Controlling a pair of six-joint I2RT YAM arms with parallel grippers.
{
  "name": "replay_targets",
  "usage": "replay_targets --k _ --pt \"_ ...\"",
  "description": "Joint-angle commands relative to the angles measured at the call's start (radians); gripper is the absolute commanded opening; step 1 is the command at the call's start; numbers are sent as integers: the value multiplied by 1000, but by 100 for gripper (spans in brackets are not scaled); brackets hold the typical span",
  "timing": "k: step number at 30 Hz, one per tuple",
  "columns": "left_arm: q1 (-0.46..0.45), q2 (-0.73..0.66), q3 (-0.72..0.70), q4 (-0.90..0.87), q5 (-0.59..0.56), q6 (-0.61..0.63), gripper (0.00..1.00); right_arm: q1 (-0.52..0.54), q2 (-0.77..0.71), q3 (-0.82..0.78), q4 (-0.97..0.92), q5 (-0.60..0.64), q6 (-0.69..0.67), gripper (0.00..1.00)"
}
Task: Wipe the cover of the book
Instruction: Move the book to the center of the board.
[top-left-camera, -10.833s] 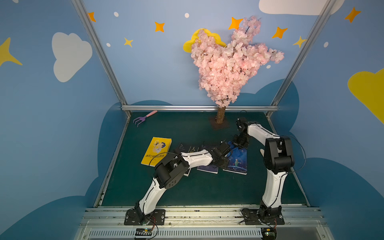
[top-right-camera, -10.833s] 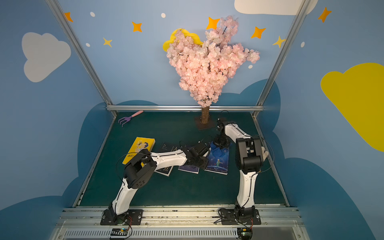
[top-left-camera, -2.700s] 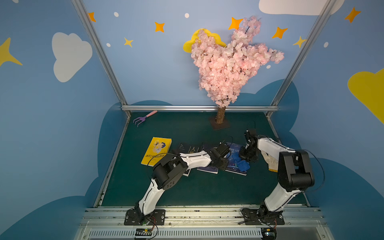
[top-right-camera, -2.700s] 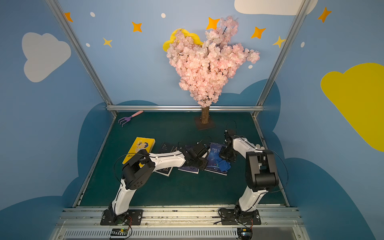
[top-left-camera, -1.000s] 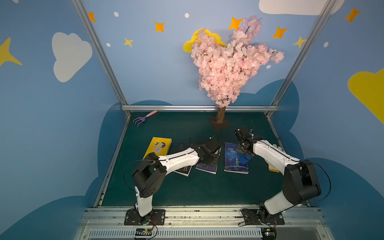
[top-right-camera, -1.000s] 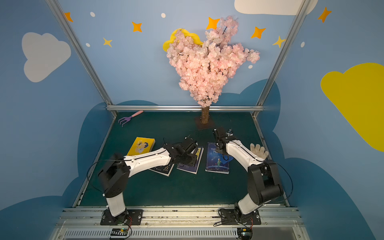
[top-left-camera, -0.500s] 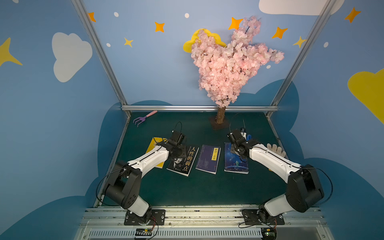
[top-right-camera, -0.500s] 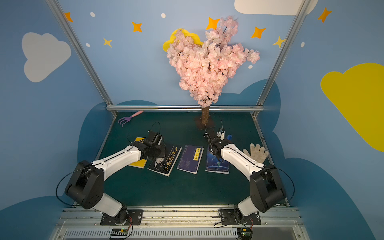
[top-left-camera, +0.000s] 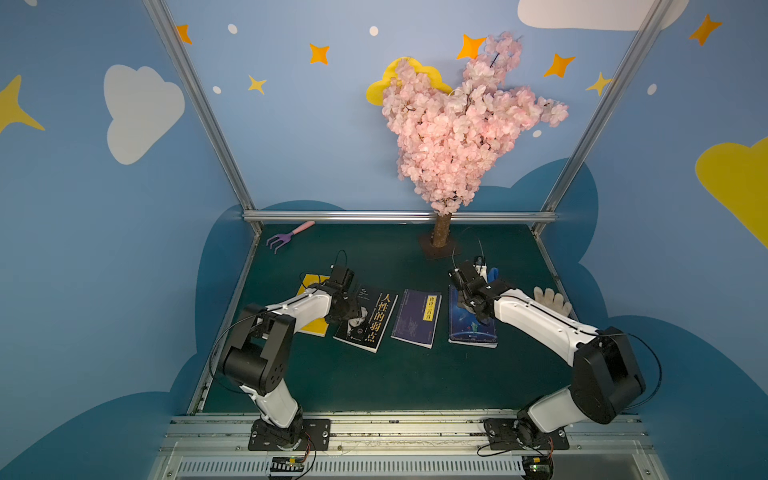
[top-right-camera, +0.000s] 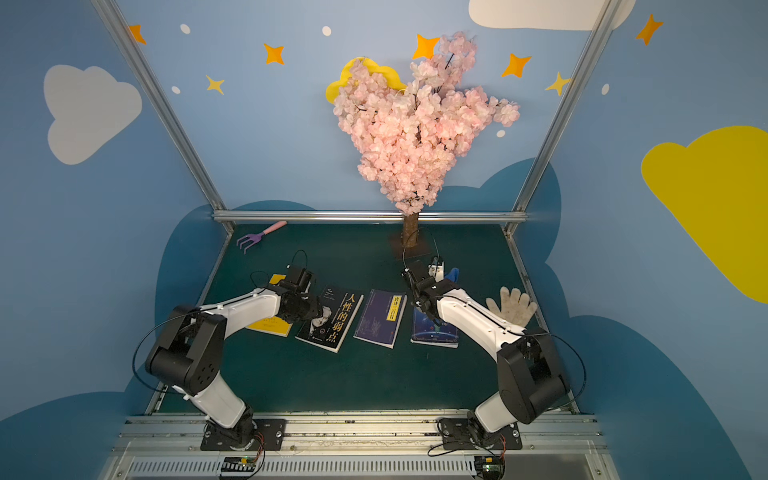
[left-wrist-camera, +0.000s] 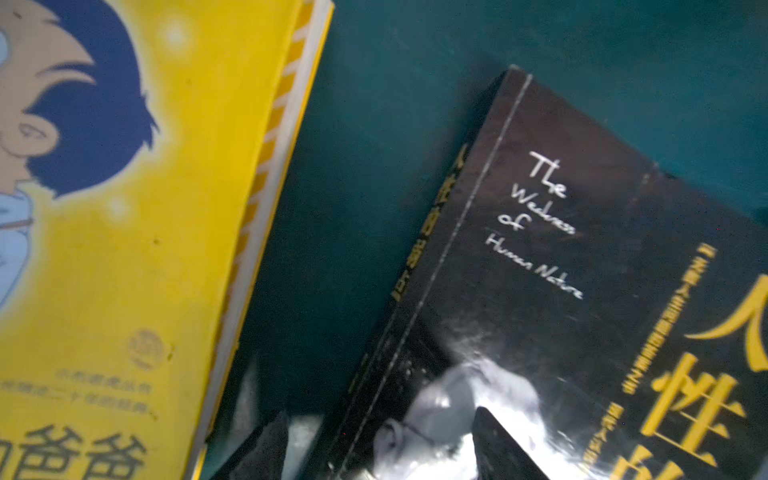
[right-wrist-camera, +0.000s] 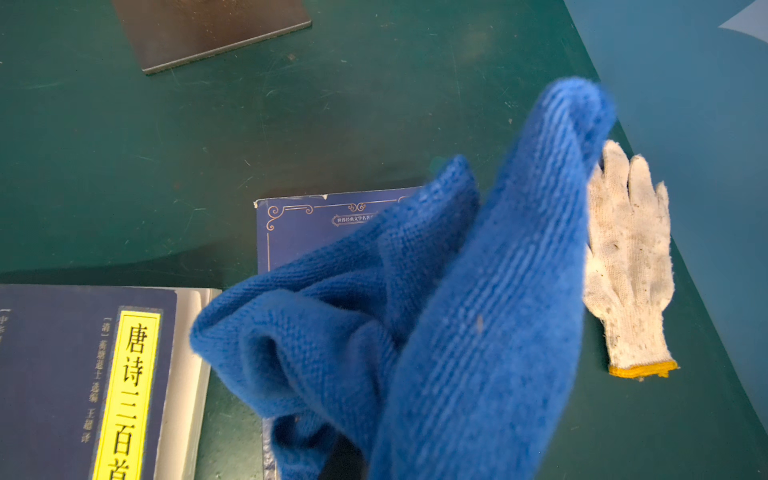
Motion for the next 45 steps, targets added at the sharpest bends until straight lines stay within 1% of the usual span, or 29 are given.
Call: replay_targets --k 1,5,7,9,12,14,19,22,24,27,29,31,34,35,37,39,42,45 --pt "3 41 36 -29 -29 40 72 1 11 20 -2 6 -5 0" --pt "-3 53 14 -23 24 36 68 2 14 26 -11 12 -5 0" --pt "-21 26 -26 1 56 16 66 2 13 25 -13 17 -4 0" --pt "-53 -6 -63 23 62 -6 65 2 12 24 -12 19 -3 0" --pt "-111 -43 -97 28 57 -46 63 1 14 24 -13 15 1 0" --pt "-157 -59 -110 29 33 -73 63 1 14 21 -9 10 1 0" --pt "-262 -70 -104 24 13 -131 61 1 18 21 -14 25 -7 0" --pt "-300 -71 -77 -9 -27 -134 61 0 8 20 7 34 -65 0" --pt "-300 -74 -60 -27 -63 -115 59 2 10 38 15 -6 -117 0" --pt "-298 -81 -42 -29 -146 -78 56 13 29 82 -1 -145 -172 0" --pt "-292 -97 -65 20 -175 -61 54 32 50 128 -42 -242 -190 0" --pt "-279 -116 -104 91 -177 -44 54 68 72 177 -109 -286 -180 0" --pt "-235 -127 -167 208 -104 -23 54 136 111 225 -174 -365 -137 0" --pt "-215 -122 -180 237 -63 -21 54 161 133 243 -189 -389 -122 0" --pt "-175 -109 -198 263 23 -20 52 200 179 279 -226 -412 -86 0" --pt "-143 -100 -191 248 97 -28 50 232 234 313 -259 -422 -43 0" --pt "-122 -99 -190 251 130 -36 48 262 314 355 -281 -457 10 0" --pt "-116 -83 -177 252 161 -25 45 298 380 369 -249 -465 15 0"
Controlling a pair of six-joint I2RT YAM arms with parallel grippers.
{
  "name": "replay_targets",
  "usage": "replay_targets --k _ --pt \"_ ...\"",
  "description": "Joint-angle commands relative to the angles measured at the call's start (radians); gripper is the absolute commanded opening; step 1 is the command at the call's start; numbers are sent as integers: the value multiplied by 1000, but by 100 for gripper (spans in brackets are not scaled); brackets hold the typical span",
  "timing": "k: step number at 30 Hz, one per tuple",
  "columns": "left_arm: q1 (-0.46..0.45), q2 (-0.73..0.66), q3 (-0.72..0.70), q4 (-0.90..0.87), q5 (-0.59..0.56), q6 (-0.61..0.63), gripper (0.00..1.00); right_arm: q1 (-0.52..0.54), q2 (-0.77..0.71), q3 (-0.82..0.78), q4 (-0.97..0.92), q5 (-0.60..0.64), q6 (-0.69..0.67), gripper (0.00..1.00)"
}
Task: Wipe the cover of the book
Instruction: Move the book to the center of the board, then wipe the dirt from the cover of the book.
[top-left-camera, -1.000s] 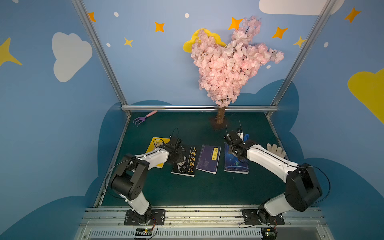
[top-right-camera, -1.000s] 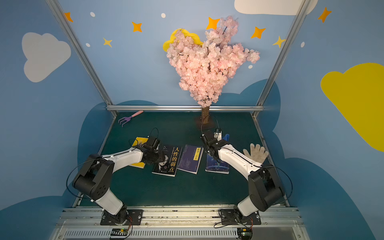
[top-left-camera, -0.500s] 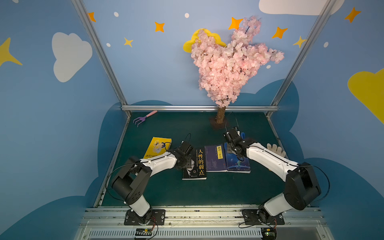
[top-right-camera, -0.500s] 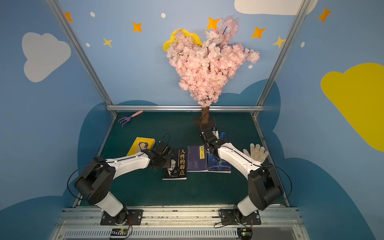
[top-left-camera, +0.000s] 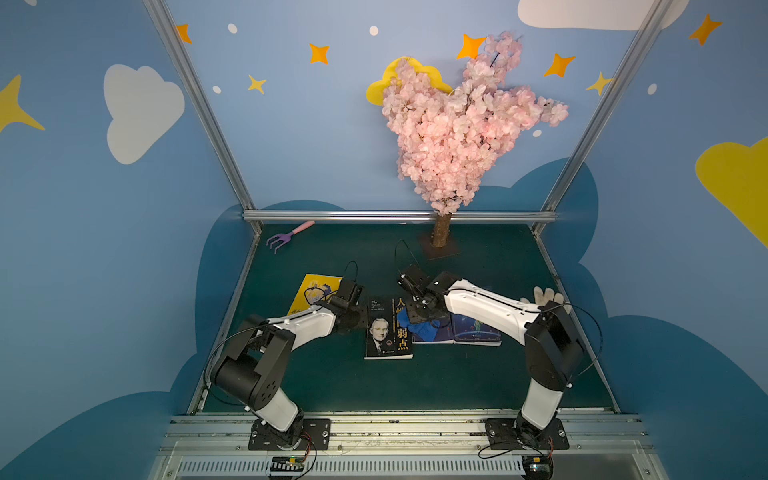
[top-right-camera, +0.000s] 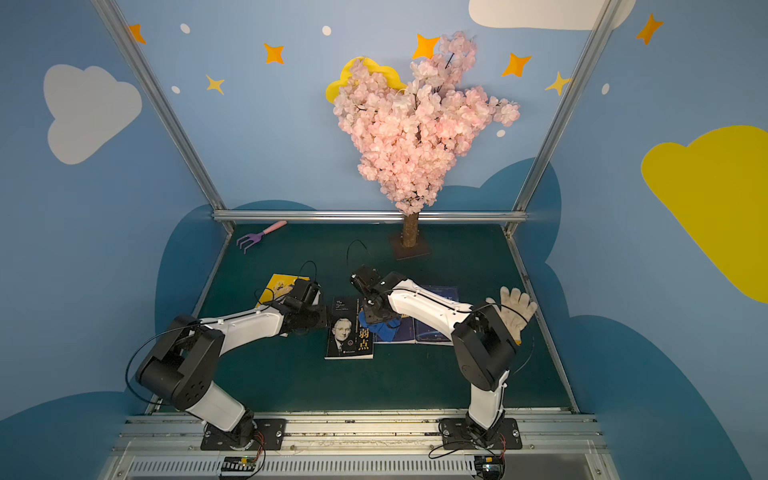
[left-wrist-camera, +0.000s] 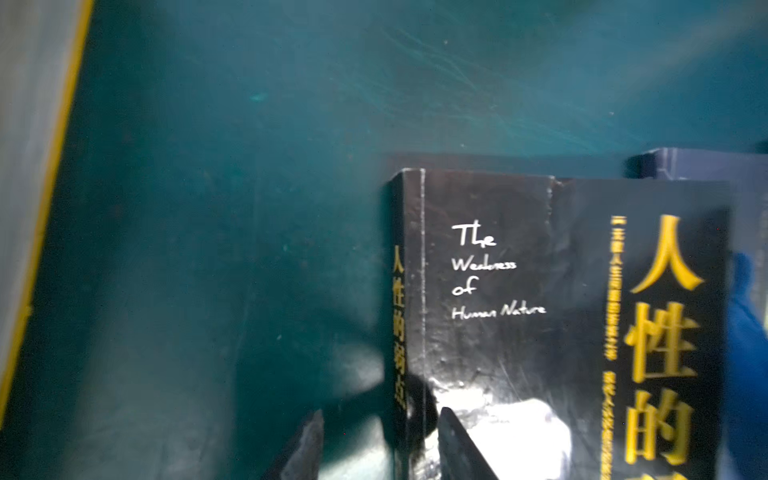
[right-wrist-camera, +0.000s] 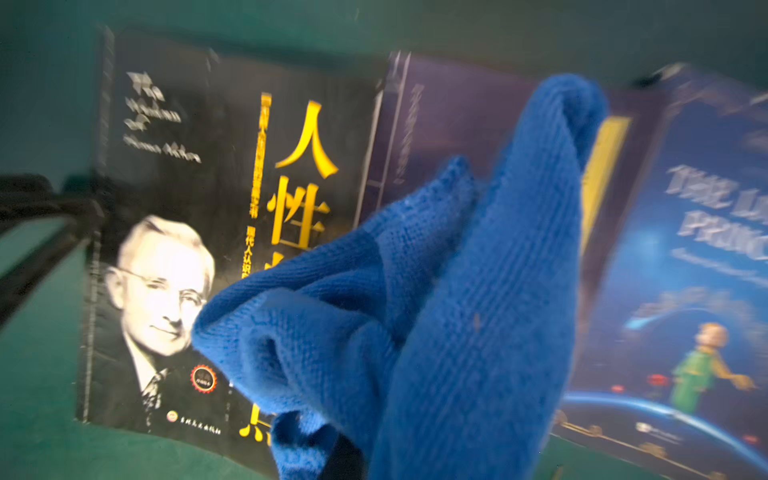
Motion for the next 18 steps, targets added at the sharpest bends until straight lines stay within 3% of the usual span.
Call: replay_targets --k 1,6,10,18 --pt "3 32 15 7 79 19 44 32 57 33 -30 -26 38 0" --pt "3 97 43 -6 113 29 39 30 190 146 -47 -19 2 0" --pt "5 163 92 -49 134 26 30 -3 281 240 -66 -2 -2 0" --pt "11 169 91 -57 130 20 21 -64 443 428 -173 -77 -14 0"
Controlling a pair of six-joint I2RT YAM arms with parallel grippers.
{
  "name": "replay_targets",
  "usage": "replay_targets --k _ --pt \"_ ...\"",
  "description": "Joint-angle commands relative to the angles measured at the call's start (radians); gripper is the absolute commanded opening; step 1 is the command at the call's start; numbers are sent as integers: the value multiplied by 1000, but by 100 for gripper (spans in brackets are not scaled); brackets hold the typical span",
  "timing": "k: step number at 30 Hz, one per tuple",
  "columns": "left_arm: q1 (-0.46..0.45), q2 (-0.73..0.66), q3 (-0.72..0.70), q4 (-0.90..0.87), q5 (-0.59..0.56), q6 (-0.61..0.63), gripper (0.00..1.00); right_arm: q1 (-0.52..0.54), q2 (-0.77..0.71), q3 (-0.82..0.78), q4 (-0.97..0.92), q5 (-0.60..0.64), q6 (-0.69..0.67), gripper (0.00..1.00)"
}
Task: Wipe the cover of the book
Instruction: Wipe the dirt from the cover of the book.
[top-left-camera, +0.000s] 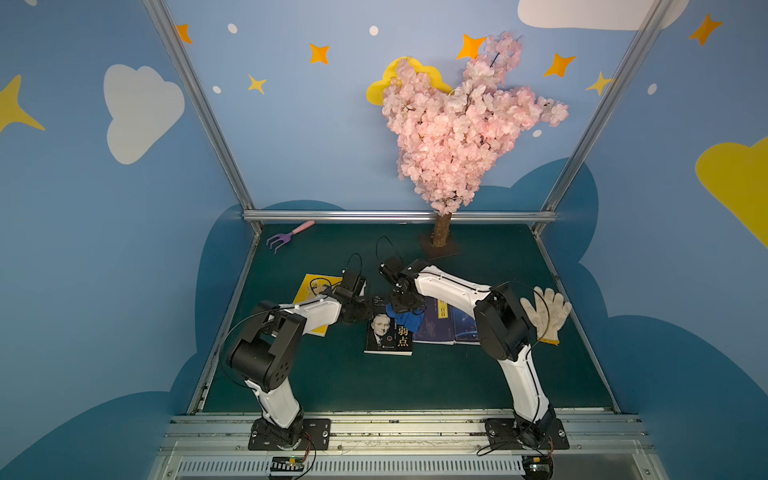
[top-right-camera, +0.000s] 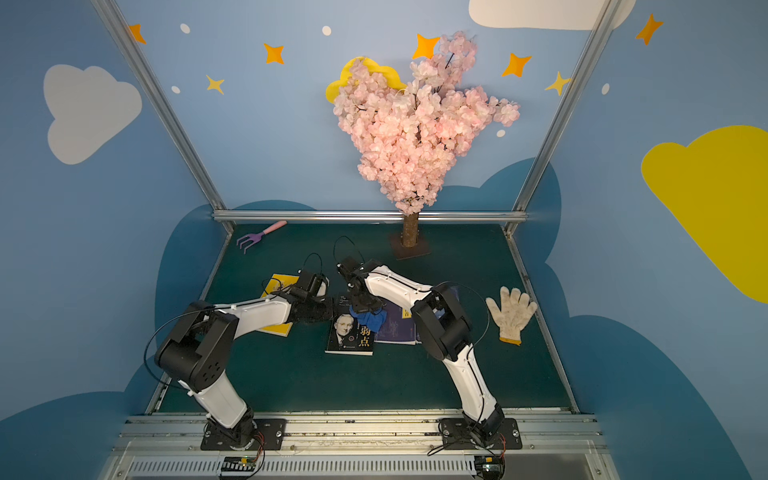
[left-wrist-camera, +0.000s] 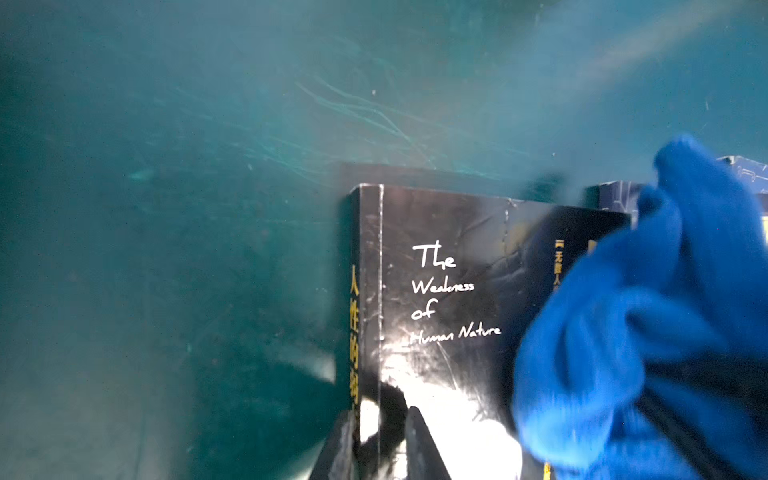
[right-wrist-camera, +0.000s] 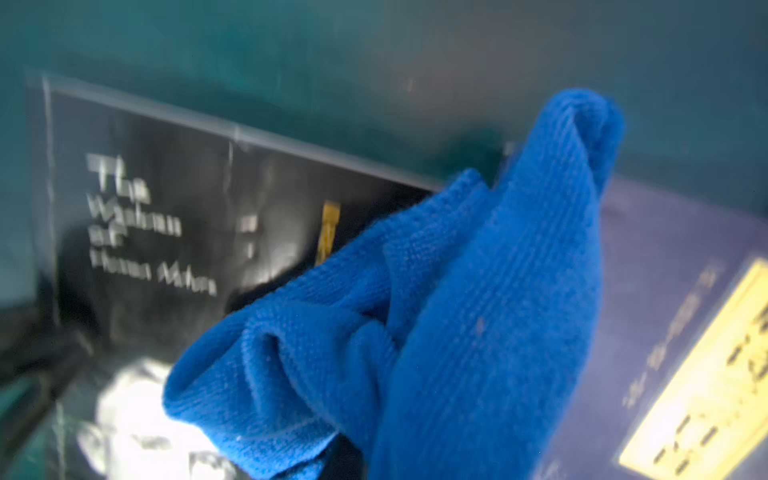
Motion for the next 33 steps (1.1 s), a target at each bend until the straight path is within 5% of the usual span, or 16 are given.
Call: replay_targets --k 1,12,22,33 --pt "-7 47 -24 -69 34 7 21 -2 77 19 -71 -43 -11 0" --pt "1 51 -2 -92 32 16 19 124 -129 -313 23 -88 7 0" --pt "3 39 -19 -60 1 38 19 -53 84 -19 -91 -146 -38 0" --pt "9 39 -29 -58 17 25 19 170 -75 -376 19 -101 88 0"
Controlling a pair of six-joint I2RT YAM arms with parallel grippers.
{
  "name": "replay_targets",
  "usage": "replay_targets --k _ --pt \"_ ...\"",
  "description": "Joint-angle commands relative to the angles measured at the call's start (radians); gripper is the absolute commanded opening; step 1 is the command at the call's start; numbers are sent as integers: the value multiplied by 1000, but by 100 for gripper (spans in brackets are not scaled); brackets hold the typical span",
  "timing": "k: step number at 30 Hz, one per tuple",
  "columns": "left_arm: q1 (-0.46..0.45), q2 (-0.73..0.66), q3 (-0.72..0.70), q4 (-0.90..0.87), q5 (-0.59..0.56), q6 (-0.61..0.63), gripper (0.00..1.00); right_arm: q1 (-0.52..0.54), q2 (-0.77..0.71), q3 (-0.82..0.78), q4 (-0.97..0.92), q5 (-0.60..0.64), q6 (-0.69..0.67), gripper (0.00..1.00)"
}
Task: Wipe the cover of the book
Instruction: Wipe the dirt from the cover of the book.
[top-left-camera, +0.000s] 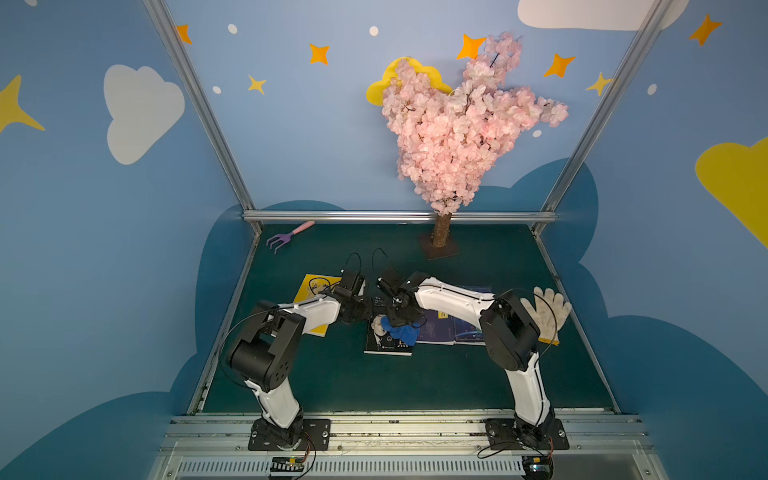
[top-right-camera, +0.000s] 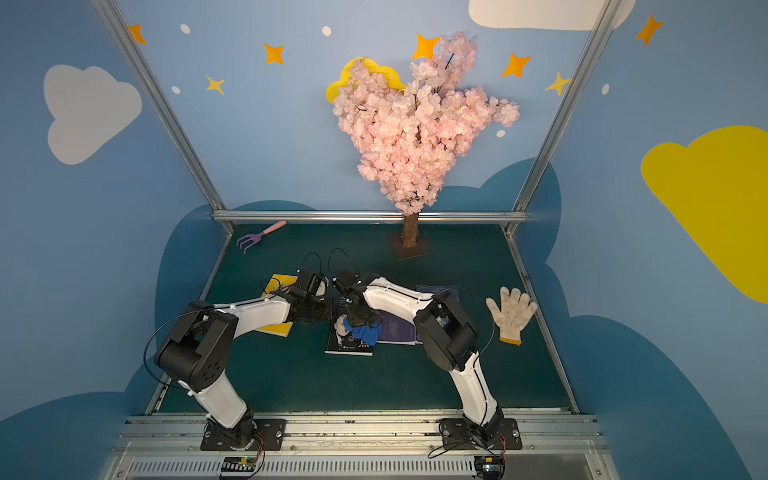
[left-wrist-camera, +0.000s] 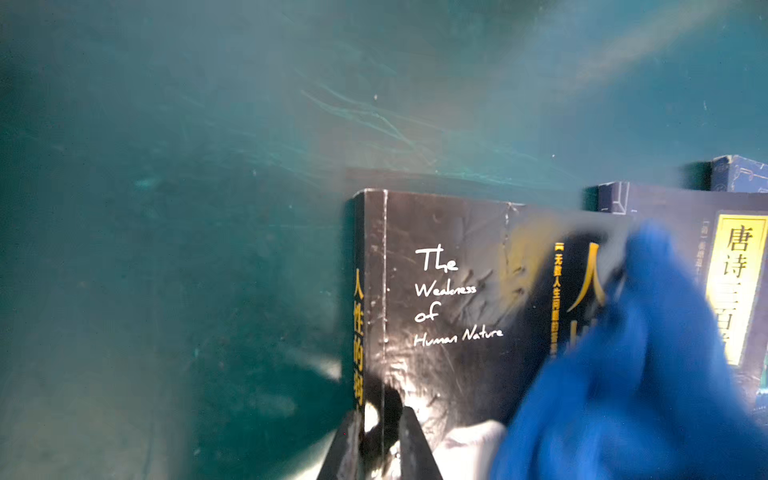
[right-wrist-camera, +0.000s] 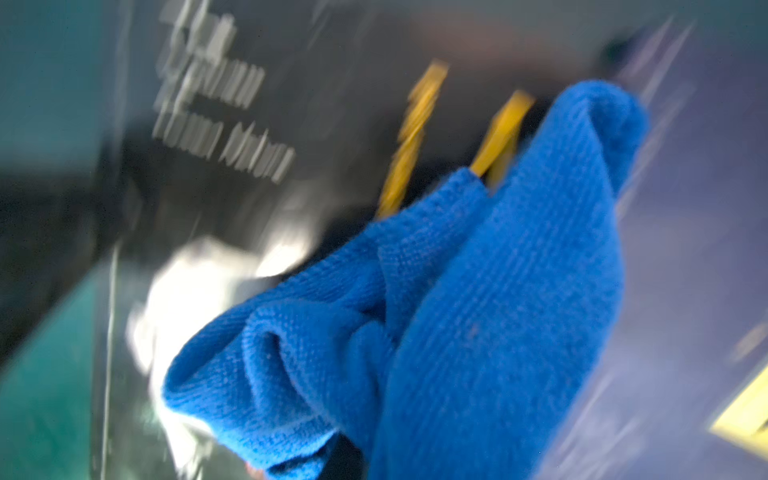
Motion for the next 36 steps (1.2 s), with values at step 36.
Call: replay_targets --k 36 --pt "5 64 -30 -51 58 -5 17 -159 166 69 -143 -35 -5 0"
